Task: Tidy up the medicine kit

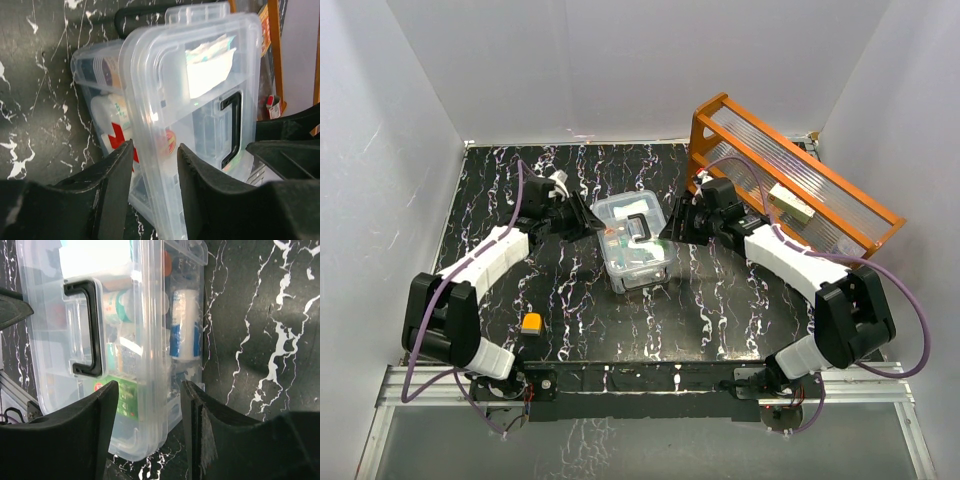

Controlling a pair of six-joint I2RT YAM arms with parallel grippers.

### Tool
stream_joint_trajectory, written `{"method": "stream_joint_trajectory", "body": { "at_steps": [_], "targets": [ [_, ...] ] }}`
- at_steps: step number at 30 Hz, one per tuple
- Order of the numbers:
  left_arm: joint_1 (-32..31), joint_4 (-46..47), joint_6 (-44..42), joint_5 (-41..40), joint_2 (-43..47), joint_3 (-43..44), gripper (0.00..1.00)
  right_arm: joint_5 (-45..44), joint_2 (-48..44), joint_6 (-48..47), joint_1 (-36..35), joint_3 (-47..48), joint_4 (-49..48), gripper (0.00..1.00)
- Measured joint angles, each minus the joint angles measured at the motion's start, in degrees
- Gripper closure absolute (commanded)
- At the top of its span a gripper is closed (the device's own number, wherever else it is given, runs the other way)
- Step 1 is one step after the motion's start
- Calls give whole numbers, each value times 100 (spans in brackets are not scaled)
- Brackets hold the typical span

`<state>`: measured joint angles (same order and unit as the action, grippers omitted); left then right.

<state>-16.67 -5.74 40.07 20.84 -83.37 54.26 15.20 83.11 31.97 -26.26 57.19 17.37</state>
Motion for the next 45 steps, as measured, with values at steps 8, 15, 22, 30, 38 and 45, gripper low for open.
{"method": "stream_joint_trajectory", "body": {
  "at_steps": [8, 15, 22, 30, 38, 45],
  "targets": [
    [0, 79, 87, -306, -221, 243, 64, -356, 214, 66, -61, 251, -15, 55],
    [0, -402, -450, -610, -439, 785, 36, -634, 260, 79, -70, 494, 267, 51],
    [0, -872, -1912, -540, -957, 2133, 17, -802, -101, 26, -98, 605, 566, 38],
    [0, -1270, -3246, 173, -2098, 3519, 50, -774, -1187, 24, -498, 216, 533, 37],
    [33, -1539, -3862, 505, -2889, 3864, 53, -417, -1718, 433, -879, -579, 505, 39],
    [33, -1628, -3950, 540, -2881, 3864, 50, -201, -1600, 1036, -964, -1027, 323, 40]
  ]
}}
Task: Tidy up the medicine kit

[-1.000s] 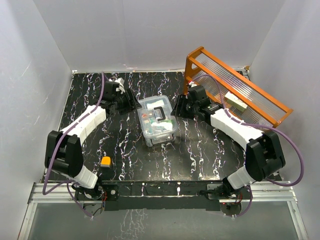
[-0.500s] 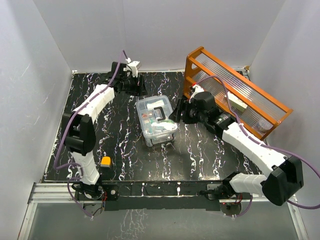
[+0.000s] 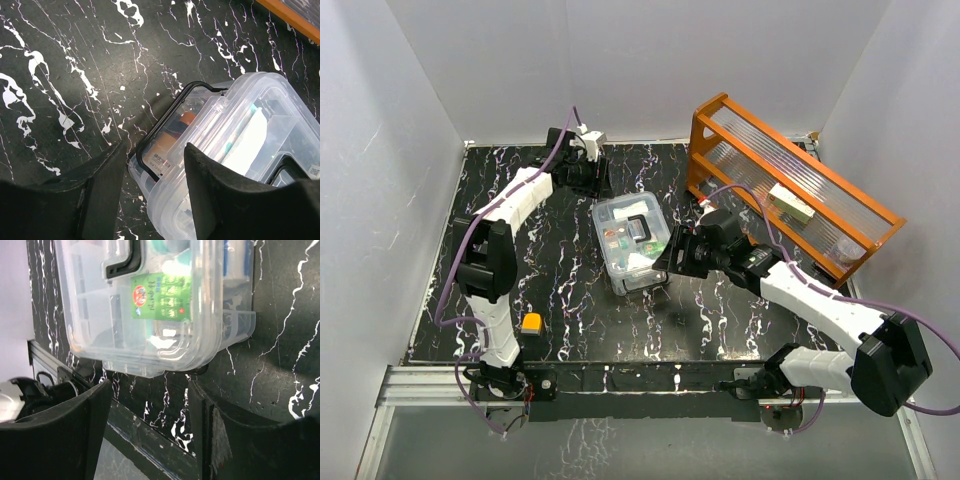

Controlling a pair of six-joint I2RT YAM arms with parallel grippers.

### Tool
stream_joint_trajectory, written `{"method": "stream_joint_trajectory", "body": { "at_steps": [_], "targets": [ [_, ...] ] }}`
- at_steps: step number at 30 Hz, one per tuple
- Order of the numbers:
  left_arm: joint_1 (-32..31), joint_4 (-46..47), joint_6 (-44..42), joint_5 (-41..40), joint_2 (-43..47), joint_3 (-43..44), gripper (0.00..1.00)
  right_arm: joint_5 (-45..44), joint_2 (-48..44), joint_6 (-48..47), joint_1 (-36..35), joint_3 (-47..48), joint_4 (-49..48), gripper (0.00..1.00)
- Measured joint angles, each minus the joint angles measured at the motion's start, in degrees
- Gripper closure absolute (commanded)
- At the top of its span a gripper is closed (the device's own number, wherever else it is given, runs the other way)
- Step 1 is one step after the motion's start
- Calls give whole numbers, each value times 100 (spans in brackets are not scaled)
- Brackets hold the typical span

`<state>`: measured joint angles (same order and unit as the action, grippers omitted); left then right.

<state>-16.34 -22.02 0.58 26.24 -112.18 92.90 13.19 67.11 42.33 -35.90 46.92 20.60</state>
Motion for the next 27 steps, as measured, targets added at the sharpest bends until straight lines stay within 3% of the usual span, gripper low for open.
{"method": "stream_joint_trajectory", "body": {
  "at_steps": [8, 16, 21, 27],
  "targets": [
    [13, -105, 227, 74, 28, -44, 51, -468, 66, 957, -11, -352, -511, 39],
    [44, 107, 680, -33, 535, -769, 57, -1082, 146, 1519, -11, -472, -616, 42],
    [98, 310, 1084, -308, 1305, -1700, 57, -1329, 133, 1377, 7, -505, -669, 46],
    [164, 496, 1593, -629, 2430, -2922, 59, -1034, 236, 629, 223, -487, -890, 51]
  ]
}}
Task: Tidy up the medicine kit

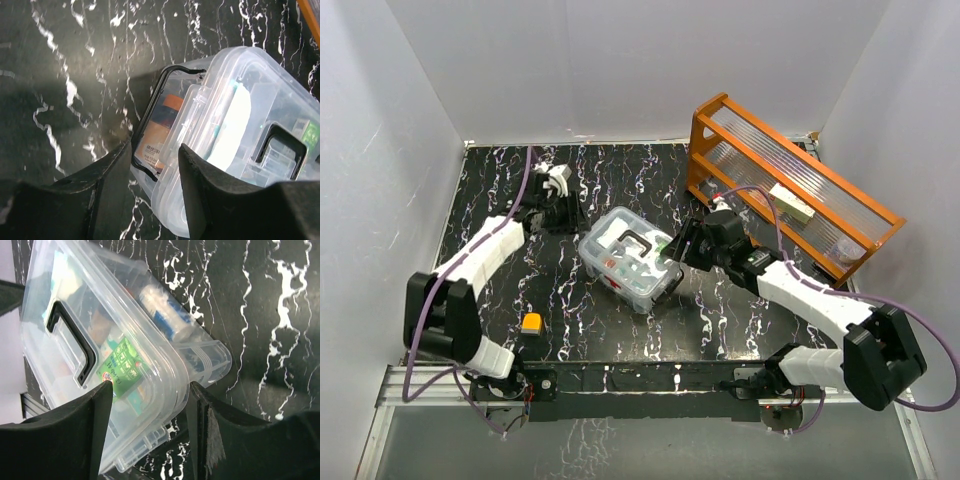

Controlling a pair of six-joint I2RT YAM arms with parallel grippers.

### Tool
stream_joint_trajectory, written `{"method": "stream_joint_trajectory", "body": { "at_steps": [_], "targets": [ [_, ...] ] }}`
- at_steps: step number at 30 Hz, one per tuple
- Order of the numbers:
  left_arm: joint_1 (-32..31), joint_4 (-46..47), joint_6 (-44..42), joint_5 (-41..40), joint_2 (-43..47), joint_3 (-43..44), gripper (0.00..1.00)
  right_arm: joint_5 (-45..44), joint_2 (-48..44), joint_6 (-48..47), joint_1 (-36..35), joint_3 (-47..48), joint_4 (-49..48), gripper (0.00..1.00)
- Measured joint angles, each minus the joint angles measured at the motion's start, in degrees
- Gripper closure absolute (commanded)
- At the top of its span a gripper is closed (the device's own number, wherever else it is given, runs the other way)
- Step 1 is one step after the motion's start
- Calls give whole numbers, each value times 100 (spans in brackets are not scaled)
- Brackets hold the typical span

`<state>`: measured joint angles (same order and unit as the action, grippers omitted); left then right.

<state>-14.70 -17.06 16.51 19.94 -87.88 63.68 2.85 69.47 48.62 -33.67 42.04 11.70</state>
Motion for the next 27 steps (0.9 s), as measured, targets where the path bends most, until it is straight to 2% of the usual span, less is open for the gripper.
{"method": "stream_joint_trajectory", "body": {
  "at_steps": [7, 11, 13, 17, 20, 27],
  "targets": [
    [-4, -286, 466, -640, 1620, -1255, 59, 914, 479, -1228, 214, 343, -306, 56],
    [-52, -651, 743, -1158, 2365, -1604, 57, 1274, 861, -1585, 214, 660, -385, 58],
    [-105, -835, 824, -1401, 2651, -1624, 55, 1322, 1012, -1672, 201, 828, -372, 55],
    [-162, -1064, 859, -1593, 2900, -1484, 49, 1139, 1038, -1705, 151, 1095, -138, 42],
    [-170, -1163, 837, -1633, 2872, -1257, 43, 734, 918, -1718, 105, 1178, 164, 36],
    [-170, -1095, 791, -1222, 2586, -1064, 36, 271, 459, -1537, 116, 1121, 654, 38]
  ]
}}
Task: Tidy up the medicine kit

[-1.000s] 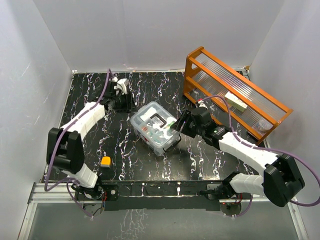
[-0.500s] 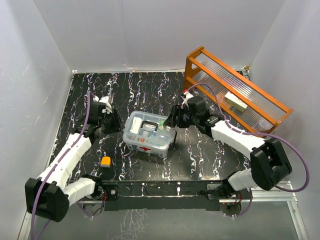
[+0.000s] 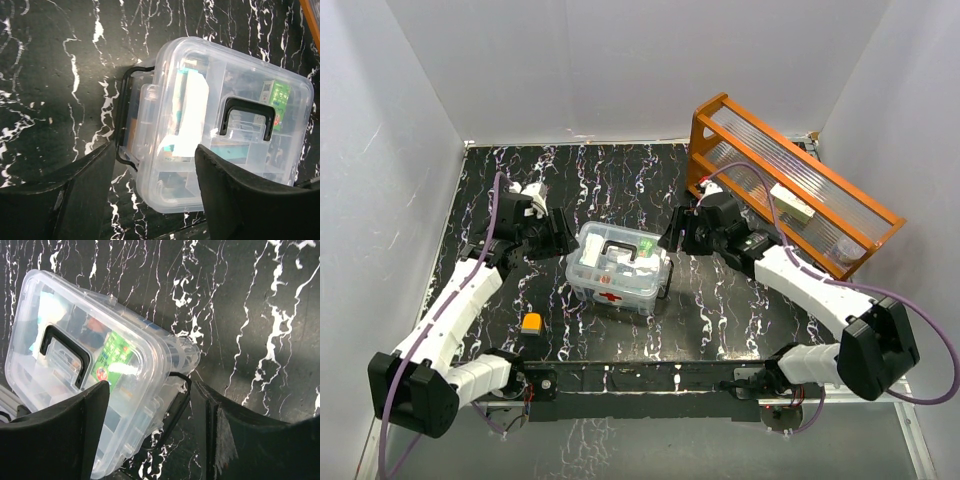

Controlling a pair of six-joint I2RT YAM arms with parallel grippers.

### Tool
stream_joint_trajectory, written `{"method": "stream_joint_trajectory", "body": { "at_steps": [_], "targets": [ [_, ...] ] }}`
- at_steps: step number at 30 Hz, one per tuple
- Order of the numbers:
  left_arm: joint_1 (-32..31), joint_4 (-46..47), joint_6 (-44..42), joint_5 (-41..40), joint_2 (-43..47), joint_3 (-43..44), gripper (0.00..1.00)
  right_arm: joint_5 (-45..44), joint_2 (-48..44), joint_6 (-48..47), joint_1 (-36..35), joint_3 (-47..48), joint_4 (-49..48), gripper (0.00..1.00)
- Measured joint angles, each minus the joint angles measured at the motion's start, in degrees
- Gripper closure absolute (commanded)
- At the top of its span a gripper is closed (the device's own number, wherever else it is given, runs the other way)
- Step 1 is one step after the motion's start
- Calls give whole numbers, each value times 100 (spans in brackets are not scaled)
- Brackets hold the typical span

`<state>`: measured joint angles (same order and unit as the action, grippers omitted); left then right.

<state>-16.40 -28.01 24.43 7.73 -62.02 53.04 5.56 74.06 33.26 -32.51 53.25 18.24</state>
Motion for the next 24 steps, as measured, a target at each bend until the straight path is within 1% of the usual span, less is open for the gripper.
{"method": "stream_joint_trajectory", "body": {
  "at_steps": [3, 8, 9, 15, 21, 24],
  "targets": [
    [0, 96, -15, 225, -205, 0, 36, 96, -168, 179, 0, -212, -44, 44],
    [0, 205, -17, 424, -468, -76, 42, 608, -293, 807, -2, -841, -411, 54],
    [0, 223, -9, 428, -483, -101, 43, 761, -293, 968, -4, -938, -581, 56],
    [-7, 146, 240, 94, -527, -175, 49, 1069, -81, 1224, 7, -994, -1054, 69],
    [4, 341, 533, -107, -337, -385, 54, 1394, 306, 1062, 48, -955, -1626, 69],
    [17, 433, 680, -308, -168, -531, 53, 1456, 601, 835, 76, -680, -1659, 63]
  ]
}}
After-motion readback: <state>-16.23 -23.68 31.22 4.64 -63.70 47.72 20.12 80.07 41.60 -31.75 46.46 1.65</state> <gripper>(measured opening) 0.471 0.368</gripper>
